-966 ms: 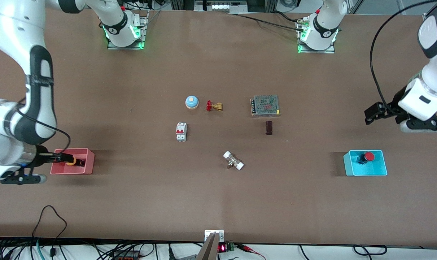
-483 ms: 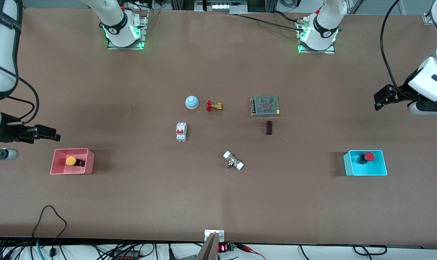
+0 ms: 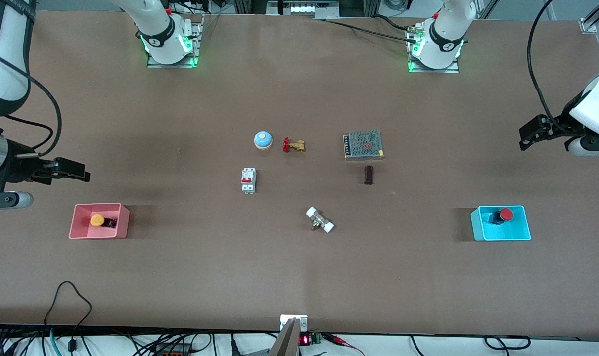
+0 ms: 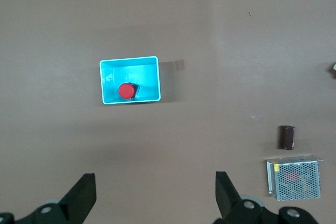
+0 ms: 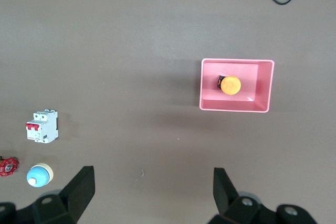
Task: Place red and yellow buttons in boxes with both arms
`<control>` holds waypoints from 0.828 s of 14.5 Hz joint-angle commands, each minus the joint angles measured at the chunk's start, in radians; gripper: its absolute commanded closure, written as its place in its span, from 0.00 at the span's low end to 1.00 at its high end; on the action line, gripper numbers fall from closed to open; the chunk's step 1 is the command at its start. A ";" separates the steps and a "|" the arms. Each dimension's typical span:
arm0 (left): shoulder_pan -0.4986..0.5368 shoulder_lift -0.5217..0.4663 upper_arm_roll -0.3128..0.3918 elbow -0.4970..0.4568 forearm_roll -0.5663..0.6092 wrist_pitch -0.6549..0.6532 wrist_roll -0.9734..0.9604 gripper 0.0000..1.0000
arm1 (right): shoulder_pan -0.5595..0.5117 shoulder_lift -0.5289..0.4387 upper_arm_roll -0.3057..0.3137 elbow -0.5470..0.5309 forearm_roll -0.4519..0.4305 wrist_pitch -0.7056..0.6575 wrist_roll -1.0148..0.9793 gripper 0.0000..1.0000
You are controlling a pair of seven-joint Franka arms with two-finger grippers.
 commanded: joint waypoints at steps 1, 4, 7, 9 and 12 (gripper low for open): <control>-0.230 -0.044 0.252 -0.011 -0.027 -0.006 0.023 0.00 | -0.130 -0.073 0.159 -0.009 -0.097 -0.034 0.026 0.00; -0.287 -0.053 0.321 -0.011 -0.029 -0.008 0.023 0.00 | -0.262 -0.149 0.308 -0.084 -0.238 -0.025 0.034 0.00; -0.288 -0.073 0.318 -0.011 -0.030 -0.028 0.023 0.00 | -0.260 -0.243 0.319 -0.209 -0.251 -0.007 0.116 0.00; -0.288 -0.108 0.318 -0.022 -0.033 -0.031 0.024 0.00 | -0.260 -0.263 0.321 -0.231 -0.241 -0.008 0.123 0.00; -0.290 -0.136 0.311 -0.037 -0.038 -0.037 0.023 0.00 | -0.264 -0.280 0.319 -0.251 -0.237 -0.025 0.109 0.00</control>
